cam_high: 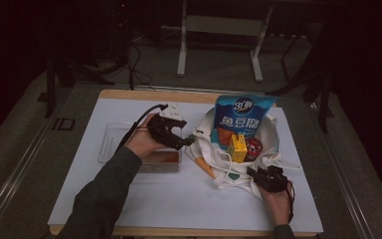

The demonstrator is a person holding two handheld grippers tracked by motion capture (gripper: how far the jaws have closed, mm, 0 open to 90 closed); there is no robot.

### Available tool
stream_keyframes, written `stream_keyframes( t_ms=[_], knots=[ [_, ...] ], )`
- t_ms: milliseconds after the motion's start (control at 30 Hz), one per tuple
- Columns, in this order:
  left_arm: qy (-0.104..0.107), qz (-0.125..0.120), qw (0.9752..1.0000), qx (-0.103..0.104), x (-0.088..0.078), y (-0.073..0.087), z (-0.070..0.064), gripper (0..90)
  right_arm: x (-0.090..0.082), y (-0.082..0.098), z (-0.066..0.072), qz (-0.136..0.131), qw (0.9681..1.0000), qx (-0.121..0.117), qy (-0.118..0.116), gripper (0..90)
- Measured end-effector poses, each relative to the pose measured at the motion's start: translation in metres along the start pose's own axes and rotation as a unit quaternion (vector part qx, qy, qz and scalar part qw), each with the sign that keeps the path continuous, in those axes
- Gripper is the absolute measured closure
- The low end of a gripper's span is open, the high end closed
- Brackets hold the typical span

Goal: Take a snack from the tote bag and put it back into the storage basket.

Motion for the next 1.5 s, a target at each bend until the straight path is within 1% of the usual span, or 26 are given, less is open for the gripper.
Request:
stream_keyframes(
  t_ms=[100, 200, 233, 300, 367, 433, 700, 933, 1033, 1100, 1167, 1400, 1500],
  knots=[
    [0.002, 0.001, 1.0000, -0.001, 0.005, -0.003, -0.001, 29.2, 0.000, 0.000, 0.000, 0.000, 1.0000, 0.000, 0.000, 68.9],
    [0.004, 0.001, 1.0000, 0.005, 0.009, -0.006, -0.003, 29.3, 0.000, 0.000, 0.000, 0.000, 1.0000, 0.000, 0.000, 68.9],
    [0.005, 0.001, 1.0000, 0.004, 0.010, -0.007, -0.004, 29.3, 0.000, 0.000, 0.000, 0.000, 1.0000, -0.001, 0.000, 68.9],
    [0.006, 0.002, 1.0000, 0.007, 0.013, -0.008, -0.005, 29.3, 0.000, 0.000, 0.000, 0.000, 1.0000, -0.001, 0.000, 68.8],
    [0.008, 0.004, 1.0000, 0.004, 0.016, -0.010, -0.006, 29.4, 0.000, 0.000, 0.000, 0.000, 1.0000, -0.001, 0.000, 68.8],
    [0.008, 0.006, 0.9999, 0.008, 0.020, -0.011, -0.007, 29.6, 0.000, 0.000, 0.000, 0.000, 1.0000, -0.001, 0.000, 68.8],
    [0.014, 0.006, 0.9998, 0.010, 0.034, -0.014, -0.014, 30.1, 0.000, 0.000, 0.000, 0.000, 1.0000, 0.000, 0.000, 68.7],
    [0.023, 0.011, 0.9996, 0.012, 0.046, -0.016, -0.019, 30.7, 0.000, 0.000, 0.000, 0.000, 1.0000, 0.000, 0.000, 68.7],
    [0.024, 0.012, 0.9996, 0.014, 0.051, -0.017, -0.020, 30.8, 0.000, 0.000, 0.000, 0.000, 1.0000, 0.001, -0.001, 68.7],
    [0.029, 0.014, 0.9994, 0.014, 0.053, -0.017, -0.020, 30.8, 0.000, 0.000, 0.000, 0.000, 1.0000, 0.001, -0.001, 68.7],
    [0.028, 0.016, 0.9994, 0.014, 0.055, -0.018, -0.021, 30.8, 0.000, 0.000, 0.000, 0.000, 1.0000, 0.001, -0.001, 68.7],
    [0.033, 0.015, 0.9993, 0.011, 0.063, -0.020, -0.021, 30.8, 0.000, 0.000, 0.000, 0.000, 1.0000, 0.001, -0.001, 68.7],
    [0.035, 0.016, 0.9992, 0.012, 0.066, -0.020, -0.021, 30.8, 0.000, 0.000, 0.000, 0.000, 1.0000, 0.001, -0.001, 68.7]
  ],
)
Point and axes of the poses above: each handheld gripper's, and its own axes: x roughly forward along the jaws, y roughly out of its underside, z roughly to its left, the point moved 2 cm from there along x, roughly forward along the jaws, and after that the axes turned 3 degrees about -z, right-handed, at the moved point
